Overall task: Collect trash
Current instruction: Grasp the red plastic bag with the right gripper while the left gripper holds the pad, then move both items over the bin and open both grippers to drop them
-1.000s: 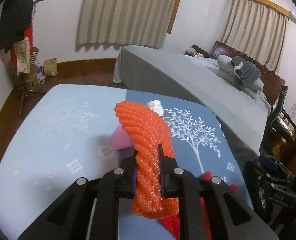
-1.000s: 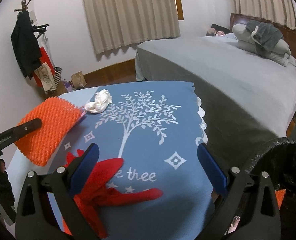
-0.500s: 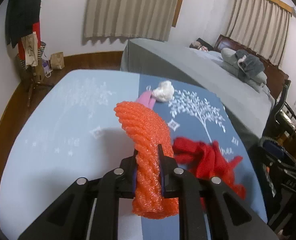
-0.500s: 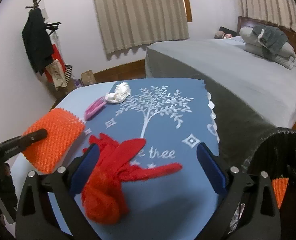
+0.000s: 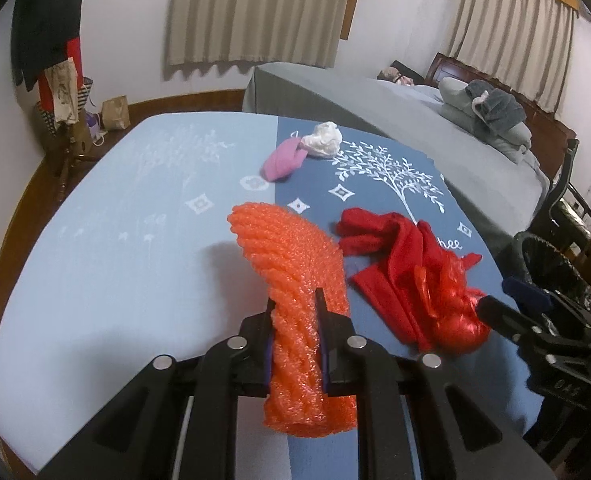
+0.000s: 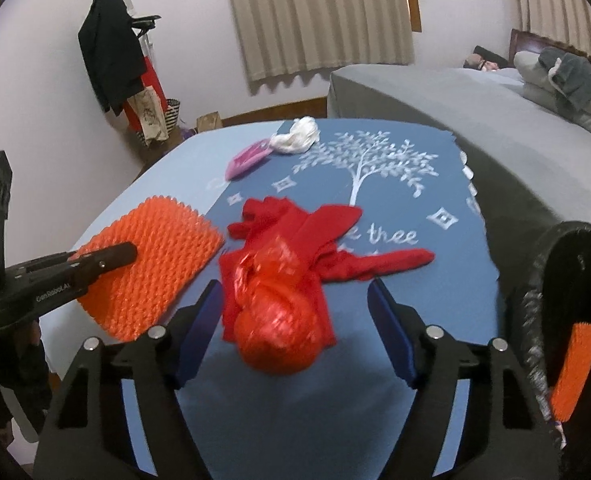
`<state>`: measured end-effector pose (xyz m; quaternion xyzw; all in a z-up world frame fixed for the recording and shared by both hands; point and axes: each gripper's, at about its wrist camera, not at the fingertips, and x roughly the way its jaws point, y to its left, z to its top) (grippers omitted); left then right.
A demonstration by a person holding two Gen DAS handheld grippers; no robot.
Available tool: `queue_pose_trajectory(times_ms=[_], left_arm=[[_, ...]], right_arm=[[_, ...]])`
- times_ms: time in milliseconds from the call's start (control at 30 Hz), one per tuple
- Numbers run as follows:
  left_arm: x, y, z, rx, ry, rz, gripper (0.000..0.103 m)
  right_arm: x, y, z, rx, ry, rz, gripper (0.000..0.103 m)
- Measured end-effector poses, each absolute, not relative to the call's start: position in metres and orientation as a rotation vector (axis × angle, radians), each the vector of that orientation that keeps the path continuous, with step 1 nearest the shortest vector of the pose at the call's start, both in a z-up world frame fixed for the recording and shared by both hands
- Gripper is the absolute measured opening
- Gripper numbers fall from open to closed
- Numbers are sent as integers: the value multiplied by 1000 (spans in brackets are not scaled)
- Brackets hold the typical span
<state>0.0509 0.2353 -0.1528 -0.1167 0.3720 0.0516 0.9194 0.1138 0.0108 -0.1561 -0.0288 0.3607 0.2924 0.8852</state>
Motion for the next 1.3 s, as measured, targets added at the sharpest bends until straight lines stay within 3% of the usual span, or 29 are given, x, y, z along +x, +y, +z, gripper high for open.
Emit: queue_pose_trajectory(times_ms=[167,267,367,1300], left_arm=[[46,235,-156,-240,772,117,16],[44,235,-158,-239,778,119,16],[43,234,-157,-237,779,120,16],[73,154,-84,-184,637,-85,16]], right_arm=[[113,15,-170,-66,781,604,59],[116,17,-177,-58,806,615,42],[116,17,-174,-48,808,645,37],[118,-78,-91,41,612,490,36]])
